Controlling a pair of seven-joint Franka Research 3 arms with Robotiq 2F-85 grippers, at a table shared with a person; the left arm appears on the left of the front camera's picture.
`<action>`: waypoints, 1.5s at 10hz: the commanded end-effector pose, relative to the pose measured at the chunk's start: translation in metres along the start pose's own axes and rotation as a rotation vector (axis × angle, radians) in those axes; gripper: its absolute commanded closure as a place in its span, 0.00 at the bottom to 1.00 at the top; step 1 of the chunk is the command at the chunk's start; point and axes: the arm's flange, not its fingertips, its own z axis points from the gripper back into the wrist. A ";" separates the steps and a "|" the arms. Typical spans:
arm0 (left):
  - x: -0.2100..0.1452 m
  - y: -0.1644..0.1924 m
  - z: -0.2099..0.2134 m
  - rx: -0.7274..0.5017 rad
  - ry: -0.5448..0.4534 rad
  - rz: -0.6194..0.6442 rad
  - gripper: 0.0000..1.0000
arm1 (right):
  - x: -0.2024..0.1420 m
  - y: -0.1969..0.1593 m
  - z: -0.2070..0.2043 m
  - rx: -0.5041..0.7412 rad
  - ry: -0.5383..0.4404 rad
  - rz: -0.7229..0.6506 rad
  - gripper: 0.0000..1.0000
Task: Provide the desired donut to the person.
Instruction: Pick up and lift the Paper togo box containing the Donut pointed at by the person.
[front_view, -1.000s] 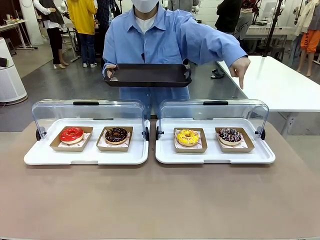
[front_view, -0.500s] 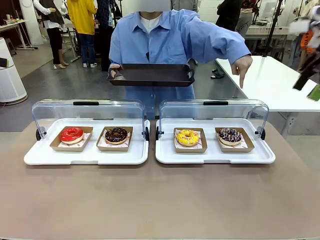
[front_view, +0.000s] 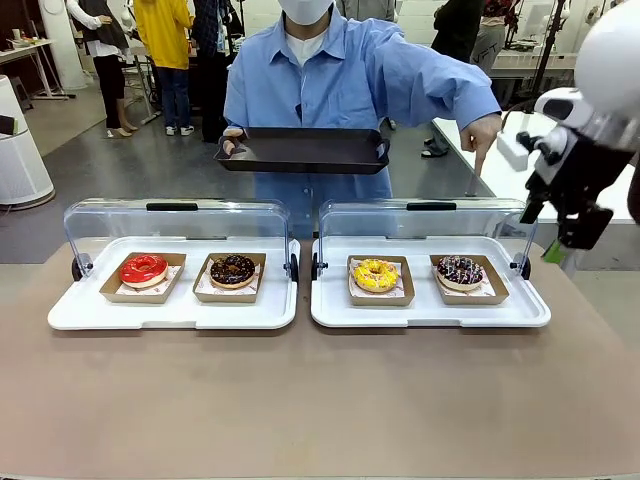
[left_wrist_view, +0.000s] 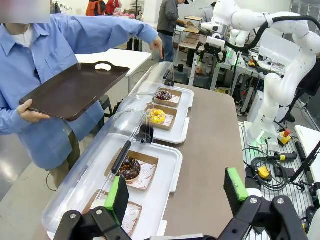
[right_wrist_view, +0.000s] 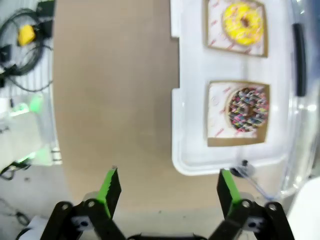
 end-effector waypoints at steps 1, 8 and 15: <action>0.001 -0.001 0.002 0.001 -0.007 -0.004 0.00 | -0.012 0.003 -0.022 -0.008 -0.052 -0.001 0.00; 0.001 -0.001 0.002 0.001 -0.007 -0.004 0.00 | -0.009 0.004 -0.023 0.001 -0.016 -0.016 0.00; 0.001 -0.001 0.002 0.001 -0.007 -0.004 0.00 | -0.012 -0.026 -0.083 0.070 -0.010 0.009 0.00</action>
